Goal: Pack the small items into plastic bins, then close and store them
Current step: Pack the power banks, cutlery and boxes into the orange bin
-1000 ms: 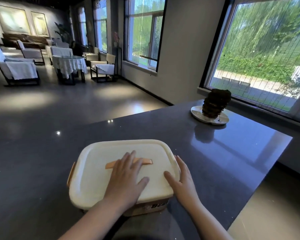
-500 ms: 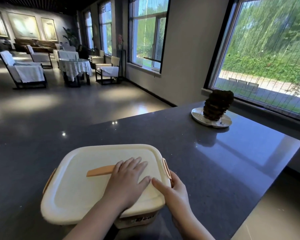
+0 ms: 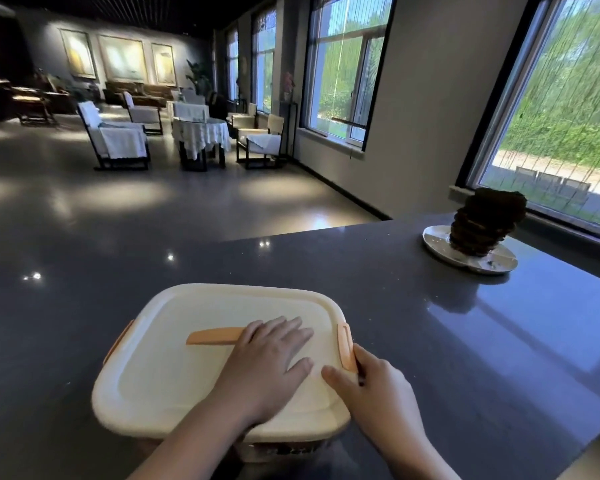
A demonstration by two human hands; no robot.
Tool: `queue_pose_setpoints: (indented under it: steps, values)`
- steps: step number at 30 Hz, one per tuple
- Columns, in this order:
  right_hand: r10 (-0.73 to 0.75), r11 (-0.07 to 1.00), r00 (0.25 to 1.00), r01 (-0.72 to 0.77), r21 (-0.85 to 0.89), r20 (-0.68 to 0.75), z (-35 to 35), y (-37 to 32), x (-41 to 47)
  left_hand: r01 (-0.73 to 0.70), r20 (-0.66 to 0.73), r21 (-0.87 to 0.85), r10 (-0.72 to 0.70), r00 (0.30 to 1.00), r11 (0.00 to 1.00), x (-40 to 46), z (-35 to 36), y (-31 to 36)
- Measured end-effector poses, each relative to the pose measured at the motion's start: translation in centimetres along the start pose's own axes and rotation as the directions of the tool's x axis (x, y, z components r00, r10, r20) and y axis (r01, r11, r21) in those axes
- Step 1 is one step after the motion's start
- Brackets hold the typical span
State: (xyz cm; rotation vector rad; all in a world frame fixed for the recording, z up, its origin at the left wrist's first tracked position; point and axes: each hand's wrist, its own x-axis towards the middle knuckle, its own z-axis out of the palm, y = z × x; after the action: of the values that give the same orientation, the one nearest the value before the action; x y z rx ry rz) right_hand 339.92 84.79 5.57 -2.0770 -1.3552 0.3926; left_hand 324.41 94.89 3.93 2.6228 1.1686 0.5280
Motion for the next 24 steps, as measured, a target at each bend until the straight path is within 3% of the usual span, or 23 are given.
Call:
queue_pose_setpoints:
  steps: [3, 7, 9, 11, 13, 14, 16, 18, 21, 22, 24]
  values:
    - [-0.035, 0.995, 0.999, 0.037, -0.094, 0.026, 0.0, 0.4, 0.5, 0.005, 0.018, 0.001, -0.005, 1.0, 1.0, 0.0, 0.0, -0.1]
    - [-0.011, 0.97, 0.981, -0.036, 0.239, 0.194, 0.3, 0.6, 1.2, 0.004, 0.032, -0.004, -0.004, 0.999, 1.0, -0.1, -0.4, 0.0]
    - [-0.017, 0.953, 0.978, -0.048, 0.3, 0.209, 0.1, 0.3, 1.4, -0.006, 0.042, -0.018, 0.006, 0.999, 1.0, -0.2, -0.6, 0.1]
    - [-0.02, 0.974, 0.984, -0.021, 0.226, 0.177, 0.6, 0.4, 1.7, 0.001, 0.012, -0.042, -0.001, 1.0, 0.999, -0.4, -0.7, 0.0]
    - [-0.081, 0.996, 0.991, 0.085, -0.038, 0.108, 1.3, -0.3, 1.9, 0.074, -0.09, -0.136, -0.087, 0.992, 0.988, -0.8, -1.1, -0.3]
    - [-0.168, 0.973, 0.982, 0.179, -0.142, 0.088, 1.8, -1.0, 1.8, 0.133, -0.147, -0.194, -0.162, 0.976, 0.972, -1.1, -1.5, -0.6]
    - [-0.345, 0.905, 0.92, 0.379, -0.195, 0.187, 3.5, -3.1, 1.9, 0.248, -0.248, -0.238, -0.306, 0.919, 0.939, -2.4, -2.5, -2.1]
    - [-0.429, 0.837, 0.843, 0.507, -0.208, 0.324, 5.6, -5.5, 1.8, 0.358, -0.314, -0.188, -0.401, 0.861, 0.915, -4.1, -3.6, -4.0]
    - [-0.497, 0.745, 0.782, 0.607, -0.277, 0.377, 8.4, -8.9, 2.4, 0.5, -0.391, -0.089, -0.492, 0.778, 0.861, -6.5, -5.2, -7.4]
    - [-0.515, 0.713, 0.759, 0.638, -0.292, 0.4, 9.1, -10.0, 2.7, 0.556, -0.392, -0.113, -0.551, 0.737, 0.824, -7.3, -5.6, -8.5]
    - [-0.539, 0.663, 0.711, 0.688, -0.293, 0.451, 10.4, -11.8, 3.2, 0.64, -0.277, -0.361, -0.733, 0.621, 0.679, -8.5, -6.2, -10.0]
